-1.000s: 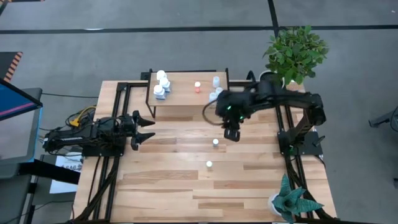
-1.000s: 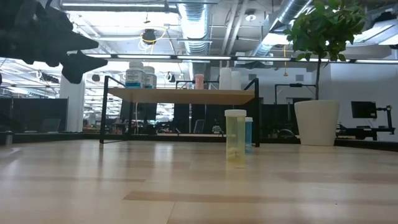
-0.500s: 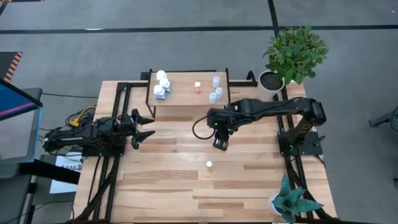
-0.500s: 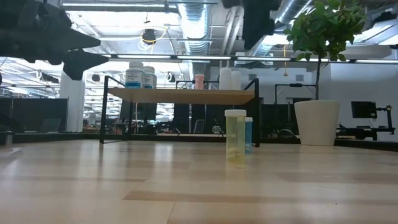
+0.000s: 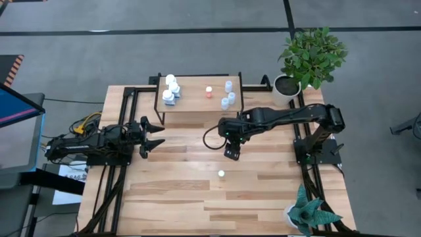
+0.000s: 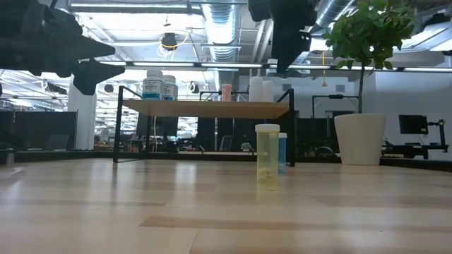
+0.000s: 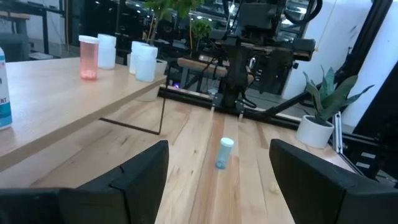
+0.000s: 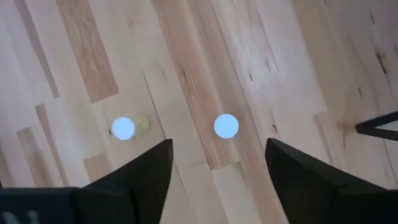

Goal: Pick and place medicine bottles onto shelf by color
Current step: Put the blue medicine bottle on the shelf

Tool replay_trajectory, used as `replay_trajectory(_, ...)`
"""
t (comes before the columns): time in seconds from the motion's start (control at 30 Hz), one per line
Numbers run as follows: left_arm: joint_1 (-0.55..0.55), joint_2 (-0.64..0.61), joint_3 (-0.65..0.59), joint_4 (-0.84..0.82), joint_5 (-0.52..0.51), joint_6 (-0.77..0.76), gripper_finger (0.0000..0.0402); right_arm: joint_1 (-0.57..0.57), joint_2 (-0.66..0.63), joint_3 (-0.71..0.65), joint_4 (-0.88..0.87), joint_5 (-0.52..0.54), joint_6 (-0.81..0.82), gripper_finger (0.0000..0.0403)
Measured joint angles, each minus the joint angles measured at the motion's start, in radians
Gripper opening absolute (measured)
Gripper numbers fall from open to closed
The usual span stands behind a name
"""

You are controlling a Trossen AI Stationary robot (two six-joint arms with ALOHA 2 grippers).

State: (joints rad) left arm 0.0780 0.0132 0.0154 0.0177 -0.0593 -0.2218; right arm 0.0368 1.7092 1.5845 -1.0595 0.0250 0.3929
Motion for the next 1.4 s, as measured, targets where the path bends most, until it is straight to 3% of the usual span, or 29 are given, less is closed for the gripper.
replay_trajectory(0.2, 0.0, 0.0, 0.0, 0.0, -0.003, 0.033, 0.0265, 0.004, 0.079, 0.0, -0.009, 0.0, -0.081, 0.031)
replay_trajectory(0.53, 0.0, 0.0, 0.0, 0.0, -0.005, 0.042, 0.0265, 0.007, 0.222, -0.001, -0.036, 0.0, -0.037, 0.0306)
replay_trajectory(1.0, 0.0, 0.0, 0.0, -0.001, -0.005, 0.042, 0.0265, -0.007, 0.32, -0.002, 0.007, 0.019, 0.035, 0.0306)
replay_trajectory(1.4, 0.0, 0.0, 0.0, -0.001, -0.004, 0.042, 0.0265, -0.013, 0.347, 0.0, -0.009, 0.026, 0.044, 0.0259)
